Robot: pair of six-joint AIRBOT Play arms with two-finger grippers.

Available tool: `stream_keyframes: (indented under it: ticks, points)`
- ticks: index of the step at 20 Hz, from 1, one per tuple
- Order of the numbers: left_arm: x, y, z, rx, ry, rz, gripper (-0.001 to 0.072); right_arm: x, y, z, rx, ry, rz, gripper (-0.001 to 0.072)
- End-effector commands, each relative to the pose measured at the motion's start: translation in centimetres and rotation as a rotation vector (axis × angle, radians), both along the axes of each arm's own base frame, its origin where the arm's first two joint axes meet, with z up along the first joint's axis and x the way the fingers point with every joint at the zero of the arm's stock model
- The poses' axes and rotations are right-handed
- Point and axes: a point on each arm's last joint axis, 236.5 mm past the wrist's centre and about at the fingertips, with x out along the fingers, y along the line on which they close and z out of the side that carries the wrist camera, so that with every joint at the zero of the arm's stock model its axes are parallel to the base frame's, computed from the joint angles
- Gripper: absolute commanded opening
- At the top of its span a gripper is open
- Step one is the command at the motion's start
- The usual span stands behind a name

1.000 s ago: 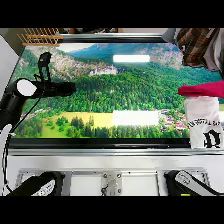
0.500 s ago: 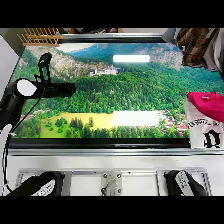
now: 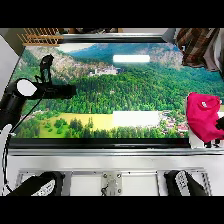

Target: Fold the clothes and pants, and hang the long-sleeved shirts on hangers.

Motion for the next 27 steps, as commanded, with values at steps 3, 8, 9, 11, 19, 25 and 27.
stream_keyframes:
  ticks: [3, 8, 9, 11, 19, 25, 27]
  points:
    - [-0.2, 0.0, -0.1, 0.002, 0.009, -0.005, 0.0006, 1.3, -2.6, 6.8, -0.235, -0.025, 0.159, 0.0516]
    - [-0.2, 0.0, -0.1, 0.002, 0.008, -0.005, 0.0006, 9.3, 7.6, 16.0, -0.214, -0.442, 0.459, 0.0516]
    - [-0.1, 0.0, -0.1, 0.003, 0.005, -0.004, 0.0006, 10.4, 10.7, 16.4, -0.167, -0.491, 0.545, 0.0516]
    - [-0.3, 0.0, -0.2, 0.003, 0.012, -0.005, 0.0006, 11.6, 16.6, 16.3, -0.088, -0.535, 0.705, 0.0512]
    - [-0.3, 0.0, -0.2, 0.003, 0.011, -0.005, 0.0006, 12.1, 26.5, 13.6, 0.043, -0.476, 0.995, 0.002]
    - [-0.3, 0.0, -0.2, 0.003, 0.011, -0.005, 0.0006, 10.9, 27.2, 12.5, 0.087, -0.417, 1.029, 0.0023]
    - [-0.3, 0.0, -0.2, 0.003, 0.011, -0.005, 0.0006, 10.9, 27.2, 12.5, 0.087, -0.417, 1.029, 0.0023]
